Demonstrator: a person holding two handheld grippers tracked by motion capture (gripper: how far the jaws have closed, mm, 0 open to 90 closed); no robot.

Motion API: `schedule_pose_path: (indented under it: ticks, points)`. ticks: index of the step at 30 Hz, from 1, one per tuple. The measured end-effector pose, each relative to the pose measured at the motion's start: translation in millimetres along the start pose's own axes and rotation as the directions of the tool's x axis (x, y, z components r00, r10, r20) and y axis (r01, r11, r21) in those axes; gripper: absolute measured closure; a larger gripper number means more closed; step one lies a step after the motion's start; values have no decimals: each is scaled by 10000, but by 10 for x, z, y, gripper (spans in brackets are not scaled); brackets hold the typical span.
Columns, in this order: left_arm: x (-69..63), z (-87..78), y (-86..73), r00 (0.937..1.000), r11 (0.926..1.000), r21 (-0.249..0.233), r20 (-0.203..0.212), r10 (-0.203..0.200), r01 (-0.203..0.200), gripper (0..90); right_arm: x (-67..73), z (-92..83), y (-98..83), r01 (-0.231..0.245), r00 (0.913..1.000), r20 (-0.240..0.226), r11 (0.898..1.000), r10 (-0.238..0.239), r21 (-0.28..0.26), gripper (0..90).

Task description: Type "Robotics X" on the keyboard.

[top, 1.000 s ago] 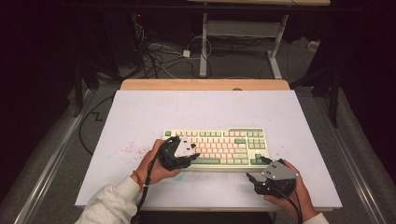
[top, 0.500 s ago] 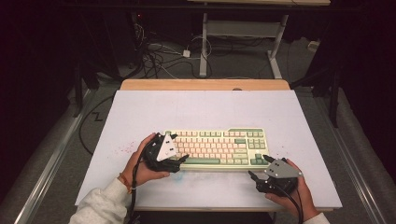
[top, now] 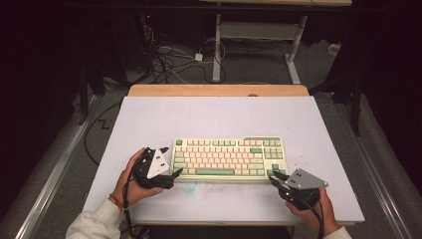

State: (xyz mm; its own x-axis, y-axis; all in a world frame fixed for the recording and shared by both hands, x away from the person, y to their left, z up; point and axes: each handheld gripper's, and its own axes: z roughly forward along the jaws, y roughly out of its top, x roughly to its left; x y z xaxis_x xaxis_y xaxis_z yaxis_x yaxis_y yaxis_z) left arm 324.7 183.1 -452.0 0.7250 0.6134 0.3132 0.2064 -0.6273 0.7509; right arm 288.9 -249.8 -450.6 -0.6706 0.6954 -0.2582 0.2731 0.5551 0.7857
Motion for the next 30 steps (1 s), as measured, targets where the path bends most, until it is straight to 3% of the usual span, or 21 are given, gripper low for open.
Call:
schedule_pose_path:
  ticks: [2, 4, 7, 12, 16, 22, 30]
  points:
    - [4, -27, -78, 9996, 9996, 30, -29, -269, 269, 190, -15, -7, 8, -17, 9999, -107, 10000, 17, 7, 840]
    - [-5, -51, -153, 9996, 9993, 270, -120, -269, 272, 190, -28, -6, 14, -10, 9996, -266, 10000, 10, 33, 876]
    - [-17, -88, -259, 9979, 9972, 389, 29, -642, 640, 189, -37, 8, 36, 40, 9996, -264, 9999, -37, 121, 897]
    - [-61, -110, -361, 9978, 9946, 794, 11, -667, 664, 189, -75, 52, 100, 5, 9992, -392, 9999, 1, 166, 899]
    - [-116, -114, -390, 9979, 9924, 1059, 138, -641, 622, 189, -93, 108, 199, 14, 9986, -531, 9998, -4, 179, 899]
    - [-149, -151, -380, 9974, 9937, 909, 221, -683, 661, 189, -55, 231, 398, 358, 9954, -900, 9991, -335, 241, 900]
    - [-159, -127, -383, 9984, 9927, 1099, 231, -524, 495, 189, 7, 488, 616, 667, 9902, -1257, 9970, -614, 380, 900]
